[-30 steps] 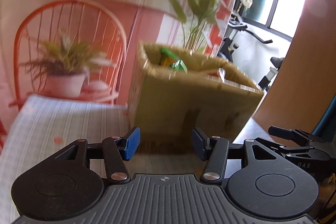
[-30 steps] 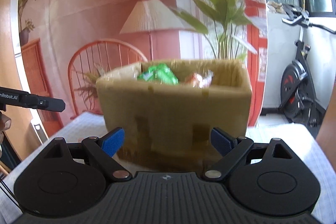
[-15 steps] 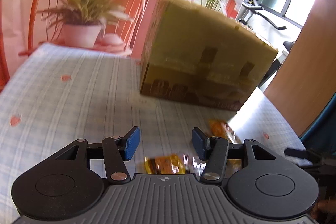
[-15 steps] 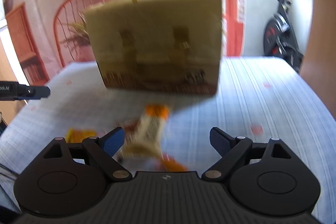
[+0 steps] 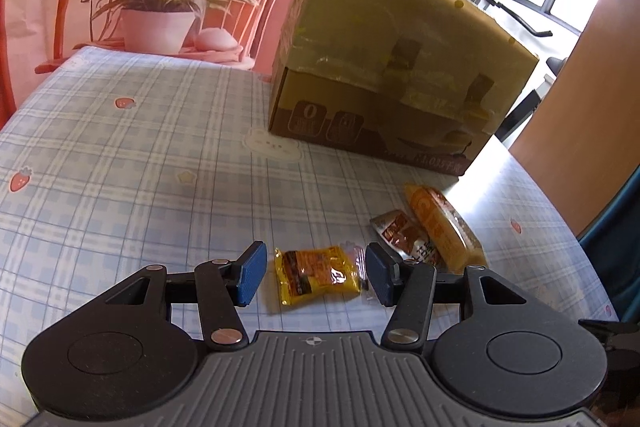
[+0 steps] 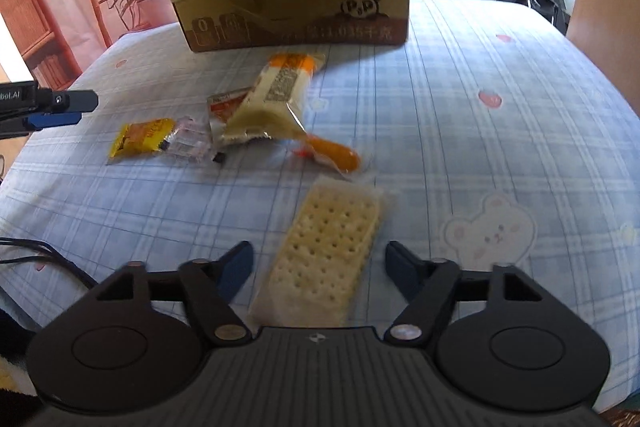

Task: Organize snacks
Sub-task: 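Lower the right tool to the cracker pack while the left tool reaches the orange bar, then close the right tool on the cracker pack while the left tool grips the orange bar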

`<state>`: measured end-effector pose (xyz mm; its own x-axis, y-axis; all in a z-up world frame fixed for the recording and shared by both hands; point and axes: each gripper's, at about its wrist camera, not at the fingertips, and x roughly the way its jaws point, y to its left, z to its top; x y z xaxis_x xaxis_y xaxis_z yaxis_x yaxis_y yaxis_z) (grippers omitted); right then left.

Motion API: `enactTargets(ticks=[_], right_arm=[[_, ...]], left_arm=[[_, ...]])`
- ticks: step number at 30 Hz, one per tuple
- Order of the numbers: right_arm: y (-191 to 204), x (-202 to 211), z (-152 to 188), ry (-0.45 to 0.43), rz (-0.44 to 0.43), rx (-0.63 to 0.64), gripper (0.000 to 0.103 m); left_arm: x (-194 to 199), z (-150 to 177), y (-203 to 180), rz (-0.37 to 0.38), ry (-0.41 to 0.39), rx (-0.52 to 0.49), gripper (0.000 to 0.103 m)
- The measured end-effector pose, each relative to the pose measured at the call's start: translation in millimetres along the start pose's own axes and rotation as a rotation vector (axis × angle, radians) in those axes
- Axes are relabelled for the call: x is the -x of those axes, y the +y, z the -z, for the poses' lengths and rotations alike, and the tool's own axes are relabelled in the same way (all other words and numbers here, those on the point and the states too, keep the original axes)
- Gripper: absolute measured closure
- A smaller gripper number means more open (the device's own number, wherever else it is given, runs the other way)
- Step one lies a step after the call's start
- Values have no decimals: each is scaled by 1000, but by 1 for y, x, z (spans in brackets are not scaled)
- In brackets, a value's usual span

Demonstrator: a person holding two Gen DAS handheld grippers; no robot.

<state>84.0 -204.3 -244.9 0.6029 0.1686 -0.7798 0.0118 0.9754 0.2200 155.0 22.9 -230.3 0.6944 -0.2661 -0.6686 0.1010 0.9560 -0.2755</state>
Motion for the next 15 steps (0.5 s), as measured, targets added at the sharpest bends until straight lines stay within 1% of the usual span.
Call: enactTargets(ticks=[1, 4, 9, 15], right_arm=[[-1, 1, 0, 0, -3, -1, 44], [-4, 2, 0, -3, -3, 11, 46], [-10, -2, -5, -23, -18, 12, 47], [-12, -15, -18, -53, -41, 28, 47]], left_arm=[[-1, 0, -1, 0, 3, -2, 46], [-2, 0, -4, 7, 6, -6, 46], [-12, -3, -12, 32, 22, -2, 46], [-25, -13, -34, 78, 30, -23, 46]])
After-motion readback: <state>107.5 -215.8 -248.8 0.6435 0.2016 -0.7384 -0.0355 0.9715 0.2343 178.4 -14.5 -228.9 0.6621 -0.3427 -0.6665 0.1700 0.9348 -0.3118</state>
